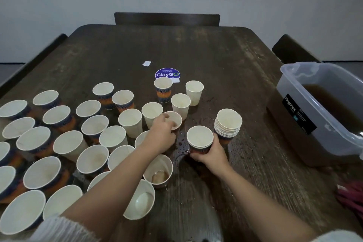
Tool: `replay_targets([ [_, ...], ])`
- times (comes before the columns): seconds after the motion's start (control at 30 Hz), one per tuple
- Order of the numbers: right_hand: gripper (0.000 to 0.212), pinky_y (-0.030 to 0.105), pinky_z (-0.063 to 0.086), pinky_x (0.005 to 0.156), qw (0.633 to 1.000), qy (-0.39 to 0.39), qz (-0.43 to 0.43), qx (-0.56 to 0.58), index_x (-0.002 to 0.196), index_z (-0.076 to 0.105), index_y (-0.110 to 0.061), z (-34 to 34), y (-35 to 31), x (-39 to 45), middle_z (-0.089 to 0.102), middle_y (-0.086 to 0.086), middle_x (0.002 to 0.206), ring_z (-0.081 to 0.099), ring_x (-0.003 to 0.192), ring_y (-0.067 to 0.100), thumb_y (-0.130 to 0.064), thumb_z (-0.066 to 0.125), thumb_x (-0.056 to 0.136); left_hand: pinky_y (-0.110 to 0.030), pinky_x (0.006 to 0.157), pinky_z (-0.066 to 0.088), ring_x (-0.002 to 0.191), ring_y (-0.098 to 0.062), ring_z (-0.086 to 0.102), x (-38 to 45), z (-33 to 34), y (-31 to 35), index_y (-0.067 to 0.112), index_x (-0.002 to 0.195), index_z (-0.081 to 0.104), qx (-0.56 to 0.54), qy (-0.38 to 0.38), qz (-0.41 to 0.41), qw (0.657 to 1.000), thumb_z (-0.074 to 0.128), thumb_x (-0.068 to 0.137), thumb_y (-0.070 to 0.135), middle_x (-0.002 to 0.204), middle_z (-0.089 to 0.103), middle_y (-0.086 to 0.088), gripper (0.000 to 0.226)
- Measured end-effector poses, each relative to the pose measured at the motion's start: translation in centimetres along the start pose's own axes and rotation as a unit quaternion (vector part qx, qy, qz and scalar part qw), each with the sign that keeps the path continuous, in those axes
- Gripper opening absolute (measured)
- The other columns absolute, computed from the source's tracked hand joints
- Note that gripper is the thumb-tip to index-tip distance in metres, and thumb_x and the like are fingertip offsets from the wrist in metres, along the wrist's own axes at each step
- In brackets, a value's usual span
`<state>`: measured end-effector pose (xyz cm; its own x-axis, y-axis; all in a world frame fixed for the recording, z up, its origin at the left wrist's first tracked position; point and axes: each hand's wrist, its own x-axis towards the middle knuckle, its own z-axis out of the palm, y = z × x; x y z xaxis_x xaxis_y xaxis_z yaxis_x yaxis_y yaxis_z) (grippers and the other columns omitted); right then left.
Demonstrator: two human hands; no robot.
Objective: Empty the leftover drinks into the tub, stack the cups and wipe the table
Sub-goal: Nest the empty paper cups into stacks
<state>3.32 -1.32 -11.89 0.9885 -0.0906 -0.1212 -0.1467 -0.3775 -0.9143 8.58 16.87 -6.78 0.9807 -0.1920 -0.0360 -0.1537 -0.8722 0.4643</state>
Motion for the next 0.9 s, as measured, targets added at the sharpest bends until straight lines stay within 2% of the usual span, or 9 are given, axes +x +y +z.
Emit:
replay_targets([
  [0.1,0.086,0.011,0.03,0.085,1.0,0.006,-0.002,0.005,0.137,0.039,-0.011,0.3,0.4,0.1,0.053,-0.006,0.119,0.047,0.113,0.01,-0.007,0.088,0.066,-0.037,0.108,0.032,0.136,-0.028,0.029,0.2,0.6,-0.2,0.011,0.118,0.066,0.07,-0.001,0.027,0.997,0.062,0.091,0.02,0.15,0.033,-0.007,0.03],
  [0.2,0.091,0.013,0.03,0.088,1.0,0.007,0.002,0.007,0.141,0.037,-0.011,0.4,0.9,0.2,0.052,-0.007,0.121,0.045,0.116,0.008,-0.01,0.089,0.065,-0.038,0.103,0.037,0.129,-0.03,0.037,0.3,0.5,0.1,0.003,0.108,0.069,0.043,0.032,0.055,0.997,0.058,0.094,0.017,0.144,0.041,-0.01,0.022],
  [0.33,0.091,0.011,0.03,0.088,1.0,0.009,0.001,0.012,0.14,0.037,-0.011,0.6,1.3,0.3,0.052,-0.007,0.121,0.045,0.116,0.008,-0.009,0.089,0.065,-0.037,0.098,0.037,0.121,-0.035,0.043,0.3,-0.9,1.7,-0.002,0.103,0.062,-0.032,0.125,0.109,0.986,0.05,0.098,0.01,0.135,0.048,-0.018,0.018],
  [0.43,0.091,0.013,0.032,0.091,1.0,0.01,0.002,0.025,0.138,0.038,-0.013,1.1,1.4,0.4,0.053,-0.008,0.12,0.047,0.117,0.009,-0.009,0.09,0.063,-0.029,0.099,0.034,0.121,-0.027,0.039,0.0,-2.0,3.3,-0.002,0.108,0.058,-0.062,0.178,0.16,0.969,0.043,0.1,0.013,0.134,0.048,-0.018,0.022],
  [0.53,0.094,0.016,0.034,0.097,0.999,0.012,-0.002,0.039,0.14,0.038,-0.014,1.5,1.7,0.4,0.054,-0.009,0.122,0.048,0.118,0.008,-0.007,0.09,0.062,-0.021,0.096,0.032,0.116,-0.019,0.035,-0.2,-2.3,4.3,-0.002,0.103,0.057,-0.084,0.202,0.213,0.952,0.04,0.099,0.017,0.13,0.05,-0.019,0.026],
  [0.63,0.093,0.02,0.037,0.1,0.999,0.012,-0.009,0.045,0.138,0.038,-0.019,1.5,1.9,0.6,0.056,-0.006,0.125,0.051,0.119,0.01,-0.01,0.091,0.062,-0.02,0.094,0.031,0.115,-0.019,0.038,-0.8,-1.5,4.2,-0.001,0.097,0.056,-0.098,0.149,0.269,0.947,0.036,0.099,0.024,0.129,0.051,-0.019,0.032],
  [0.73,0.088,0.027,0.042,0.102,0.999,0.012,-0.013,0.047,0.134,0.041,-0.021,1.6,2.0,0.8,0.06,-0.002,0.126,0.055,0.118,0.013,-0.008,0.09,0.062,-0.018,0.101,0.029,0.126,-0.017,0.037,-1.4,-0.1,3.2,0.002,0.1,0.055,-0.098,0.064,0.286,0.951,0.043,0.099,0.024,0.14,0.044,-0.013,0.025],
  [0.83,0.088,0.036,0.046,0.102,0.999,0.013,-0.007,0.048,0.134,0.042,-0.02,1.7,2.1,1.0,0.064,0.002,0.123,0.06,0.114,0.017,-0.01,0.091,0.061,-0.022,0.112,0.022,0.143,-0.016,0.024,-1.5,0.9,2.4,0.008,0.116,0.055,-0.1,0.006,0.263,0.959,0.054,0.096,0.028,0.154,0.029,-0.004,0.028],
  [0.9,0.091,0.032,0.046,0.1,0.999,0.011,0.003,0.037,0.137,0.04,-0.021,1.8,2.2,1.1,0.063,0.001,0.122,0.059,0.114,0.017,-0.014,0.091,0.061,-0.025,0.115,0.018,0.146,-0.015,0.017,-1.4,1.1,2.4,0.012,0.132,0.048,-0.106,-0.009,0.236,0.966,0.053,0.097,0.031,0.158,0.02,-0.002,0.041],
])
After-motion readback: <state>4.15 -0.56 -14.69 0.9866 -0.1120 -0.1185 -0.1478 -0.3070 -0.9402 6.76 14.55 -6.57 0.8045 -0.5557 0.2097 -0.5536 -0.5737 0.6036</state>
